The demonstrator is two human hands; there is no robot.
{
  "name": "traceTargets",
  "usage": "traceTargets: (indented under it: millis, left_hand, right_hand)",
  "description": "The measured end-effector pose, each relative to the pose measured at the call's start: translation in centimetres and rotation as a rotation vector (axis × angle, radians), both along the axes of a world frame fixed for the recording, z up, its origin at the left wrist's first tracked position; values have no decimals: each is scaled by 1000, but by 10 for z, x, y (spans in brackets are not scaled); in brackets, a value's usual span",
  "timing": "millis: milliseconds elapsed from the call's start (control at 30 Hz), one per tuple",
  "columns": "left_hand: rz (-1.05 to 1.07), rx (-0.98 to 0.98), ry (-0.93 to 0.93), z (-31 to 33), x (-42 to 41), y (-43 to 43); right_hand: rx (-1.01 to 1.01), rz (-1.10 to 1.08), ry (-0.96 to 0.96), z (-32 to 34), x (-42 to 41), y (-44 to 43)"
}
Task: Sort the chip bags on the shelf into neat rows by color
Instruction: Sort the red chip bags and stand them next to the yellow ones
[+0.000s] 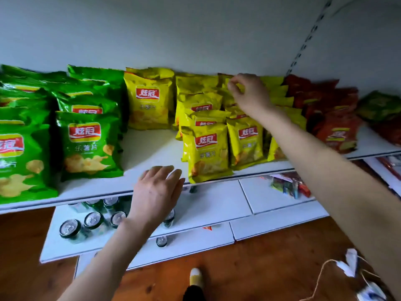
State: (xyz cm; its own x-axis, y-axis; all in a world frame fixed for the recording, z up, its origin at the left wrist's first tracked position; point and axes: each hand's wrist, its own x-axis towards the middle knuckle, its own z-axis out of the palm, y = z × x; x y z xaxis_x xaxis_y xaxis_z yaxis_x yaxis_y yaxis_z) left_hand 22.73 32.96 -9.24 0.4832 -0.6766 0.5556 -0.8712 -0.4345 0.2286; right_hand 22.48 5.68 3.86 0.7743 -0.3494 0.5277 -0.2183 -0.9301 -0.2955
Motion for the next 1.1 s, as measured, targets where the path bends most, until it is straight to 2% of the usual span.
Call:
traceTargets:
  millis: [200, 400, 500, 633, 900, 1100]
  left_hand:
    - [-315, 7, 16, 1, -97, -62]
    - [-406, 105, 24, -20, -179, -127]
    - [-419, 166, 47, -34, -228, -165]
    - [-445, 260, 61, -57, -290, -187]
    - [-384, 378, 87, -70, -312, -178]
    - [-295, 389, 147, -75, -296, -125]
  right_hand:
    - [-14, -207, 99, -10, -125, -48]
    - [18, -341, 113, -32, -261, -107]
    - [58, -338, 94, -48, -324, -139]
    - [47, -392, 106, -78, -385, -167]
    - [140, -280, 213, -145, -414, -155]
    - [183, -190, 289, -172, -379, -110]
